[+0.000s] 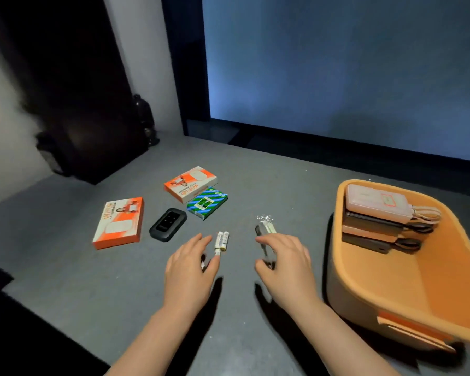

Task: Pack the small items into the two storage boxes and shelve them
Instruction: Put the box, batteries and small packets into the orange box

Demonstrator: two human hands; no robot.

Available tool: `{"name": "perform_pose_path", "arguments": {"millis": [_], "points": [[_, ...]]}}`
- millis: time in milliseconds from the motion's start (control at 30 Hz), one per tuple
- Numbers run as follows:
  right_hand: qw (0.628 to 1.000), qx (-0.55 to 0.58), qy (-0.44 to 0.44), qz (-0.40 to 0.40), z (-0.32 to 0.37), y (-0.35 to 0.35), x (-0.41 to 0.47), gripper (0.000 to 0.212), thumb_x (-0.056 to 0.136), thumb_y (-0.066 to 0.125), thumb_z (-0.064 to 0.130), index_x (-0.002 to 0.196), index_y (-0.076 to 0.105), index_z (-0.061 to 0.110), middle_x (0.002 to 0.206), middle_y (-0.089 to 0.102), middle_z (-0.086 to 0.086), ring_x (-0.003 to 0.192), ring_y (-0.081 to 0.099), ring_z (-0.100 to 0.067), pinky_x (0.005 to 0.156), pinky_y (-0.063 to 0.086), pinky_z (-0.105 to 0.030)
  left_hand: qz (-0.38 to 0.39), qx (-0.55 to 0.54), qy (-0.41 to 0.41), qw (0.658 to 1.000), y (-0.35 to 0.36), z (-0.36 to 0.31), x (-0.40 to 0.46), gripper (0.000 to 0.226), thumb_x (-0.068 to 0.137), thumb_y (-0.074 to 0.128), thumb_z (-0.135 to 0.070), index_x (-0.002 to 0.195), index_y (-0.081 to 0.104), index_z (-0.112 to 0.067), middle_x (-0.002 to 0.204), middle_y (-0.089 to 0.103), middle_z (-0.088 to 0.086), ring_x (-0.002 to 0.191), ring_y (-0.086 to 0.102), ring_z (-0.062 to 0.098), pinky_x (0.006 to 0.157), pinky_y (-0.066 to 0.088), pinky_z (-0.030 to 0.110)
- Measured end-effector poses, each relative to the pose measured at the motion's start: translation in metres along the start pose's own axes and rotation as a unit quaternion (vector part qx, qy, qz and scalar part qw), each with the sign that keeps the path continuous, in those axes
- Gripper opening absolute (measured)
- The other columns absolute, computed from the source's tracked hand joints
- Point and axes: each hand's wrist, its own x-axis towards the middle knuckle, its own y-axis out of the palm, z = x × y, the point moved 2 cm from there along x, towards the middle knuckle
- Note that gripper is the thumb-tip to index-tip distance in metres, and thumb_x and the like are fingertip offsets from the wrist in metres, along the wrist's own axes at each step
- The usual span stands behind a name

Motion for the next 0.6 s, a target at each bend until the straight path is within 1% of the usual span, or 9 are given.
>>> {"name": "perform_pose_path", "arguments": {"millis": [100,167,233,300,400,467,533,600], "points": [[1.0,-0.005,-0.013,0.016,0.011,0.019,0.0,0.042,0.068,0.06,0.026,0.109,0.068,0.028,0.111,0.064,0.012,0.113,0.051,-0.016,0.092,0.019,-0.017,-0.024,-0.003,-0.026,0.999,-0.012,0.02,-0.008,0.048,0.084,0.05,-0.046,0.129,0.054,-0.028,0.141,0.048,-0.005,0.13,0.041,0.015,0.106,0.027,0.032],[1.0,-0.001,-0.017,0.023,0.022,0.029,0.004,0.041,0.069,0.064,0.021,0.109,0.068,0.027,0.111,0.064,0.01,0.113,0.051,-0.018,0.092,0.02,-0.018,-0.037,0.0,-0.029,0.999,-0.02,0.032,-0.008,0.044,0.088,0.057,-0.039,0.131,0.052,-0.029,0.142,0.046,-0.006,0.131,0.039,0.014,0.106,0.026,0.031],[0.999,0.003,-0.023,0.027,0.035,0.039,0.008,0.041,0.069,0.061,0.022,0.109,0.069,0.026,0.11,0.064,0.01,0.111,0.052,-0.018,0.093,0.022,-0.021,-0.045,0.003,-0.031,0.998,-0.03,0.044,-0.004,0.045,0.089,0.058,-0.036,0.132,0.05,-0.029,0.143,0.044,-0.007,0.132,0.037,0.013,0.107,0.025,0.031],[0.999,-0.005,-0.037,0.037,0.049,0.049,0.012,0.041,0.07,0.058,0.025,0.109,0.068,0.027,0.111,0.064,0.012,0.112,0.051,-0.016,0.095,0.021,-0.021,-0.061,0.005,-0.034,0.998,-0.041,0.056,0.003,0.045,0.089,0.058,-0.035,0.132,0.05,-0.029,0.143,0.044,-0.008,0.132,0.038,0.014,0.106,0.026,0.031],[0.997,-0.02,-0.051,0.054,0.066,0.067,0.029,0.04,0.076,0.065,0.02,0.115,0.066,0.028,0.116,0.061,0.012,0.116,0.048,-0.015,0.093,0.017,-0.018,-0.088,-0.011,-0.05,0.995,-0.057,0.08,0.026,0.043,0.087,0.061,-0.031,0.128,0.053,-0.027,0.137,0.05,-0.007,0.126,0.044,0.015,0.102,0.032,0.034],[0.997,-0.029,-0.048,0.061,0.079,0.08,0.044,0.041,0.078,0.065,0.021,0.118,0.064,0.028,0.12,0.06,0.011,0.119,0.046,-0.014,0.096,0.019,-0.02,-0.095,-0.029,-0.069,0.993,-0.065,0.101,0.046,0.044,0.085,0.062,-0.031,0.127,0.053,-0.025,0.133,0.053,-0.006,0.122,0.047,0.016,0.099,0.037,0.036],[0.997,-0.035,-0.036,0.065,0.093,0.096,0.06,0.042,0.079,0.064,0.022,0.121,0.062,0.029,0.122,0.06,0.01,0.12,0.045,-0.014,0.099,0.022,-0.023,-0.092,-0.024,-0.088,0.992,-0.072,0.123,0.069,0.047,0.083,0.064,-0.032,0.128,0.052,-0.024,0.132,0.053,-0.005,0.12,0.047,0.018,0.096,0.038,0.037],[0.997,-0.025,-0.019,0.071,0.107,0.114,0.074,0.041,0.08,0.064,0.023,0.121,0.062,0.029,0.123,0.06,0.009,0.12,0.045,-0.015,0.099,0.024,-0.024,-0.08,0.006,-0.112,0.99,-0.075,0.146,0.091,0.054,0.081,0.063,-0.033,0.131,0.048,-0.024,0.137,0.049,-0.003,0.124,0.043,0.022,0.099,0.034,0.039]]}}
